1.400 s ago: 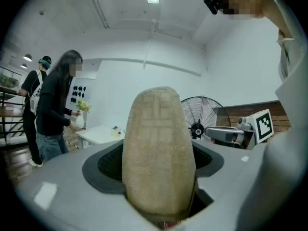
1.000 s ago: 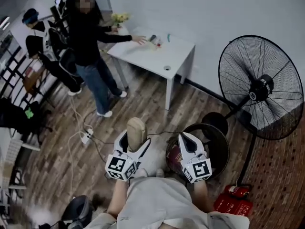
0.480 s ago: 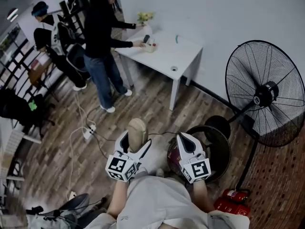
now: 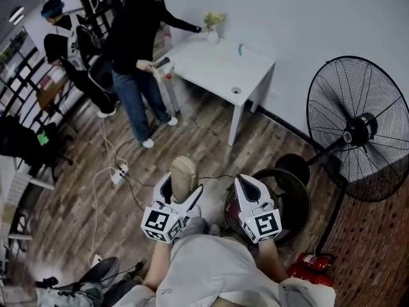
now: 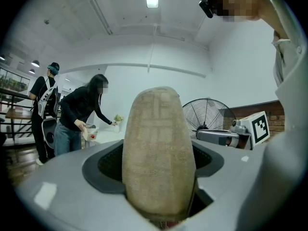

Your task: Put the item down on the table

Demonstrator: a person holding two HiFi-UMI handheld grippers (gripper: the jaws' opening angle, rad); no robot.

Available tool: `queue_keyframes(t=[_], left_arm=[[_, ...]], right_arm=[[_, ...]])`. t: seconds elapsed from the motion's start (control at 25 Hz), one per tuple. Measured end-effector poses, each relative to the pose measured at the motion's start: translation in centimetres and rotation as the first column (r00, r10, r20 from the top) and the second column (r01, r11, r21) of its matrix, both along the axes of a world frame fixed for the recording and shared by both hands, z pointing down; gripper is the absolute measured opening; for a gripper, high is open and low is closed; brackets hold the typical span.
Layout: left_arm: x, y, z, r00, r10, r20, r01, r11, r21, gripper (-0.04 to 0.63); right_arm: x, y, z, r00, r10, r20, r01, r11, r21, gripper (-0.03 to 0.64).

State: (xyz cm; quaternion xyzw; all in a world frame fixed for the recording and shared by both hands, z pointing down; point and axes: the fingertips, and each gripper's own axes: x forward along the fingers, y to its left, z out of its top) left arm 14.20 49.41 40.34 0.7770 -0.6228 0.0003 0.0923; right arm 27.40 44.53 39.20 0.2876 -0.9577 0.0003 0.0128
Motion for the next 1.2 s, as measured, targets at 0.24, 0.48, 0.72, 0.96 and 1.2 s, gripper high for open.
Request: queue_keyframes(t=[0.24,0.48,0.72,0.96,1.2], left_arm=[[-1.6,-2.7,0.3,1.000,0.015,-0.010,-0.015,1.000,-0.003,0.403],[-4.4,-6.5,0.9,0.999,0.054,-0.002,-0.054,0.999,-0.009,0.405],[-8.5,-10.6,0.7,0.996,0.088,-0.004,-0.089,0.996,-0.012,0.403],[-12.4,-13.7,0.8,0.994,0.108,-0.022,-0.108,0.994,-0.008,0.403],[-15.7,-16.1,1.6,0.993,0.113,-0.033,-0.113,0.994,0.004,0.404]], right_arm=[[-1.9,-2.4,0.4,1.000,0.014,-0.017,-0.014,1.000,-0.007,0.003],[-5.0,-5.6,0.9,0.999,0.043,-0.031,-0.043,0.999,-0.019,0.003],[-9.7,-8.9,0.8,0.996,0.069,-0.051,-0.070,0.997,-0.022,0.003],[-12.9,-11.5,1.0,0.991,0.111,-0.077,-0.113,0.993,-0.017,0.003],[-15.6,-13.6,1.7,0.987,0.128,-0.093,-0.131,0.991,-0.028,0.003]])
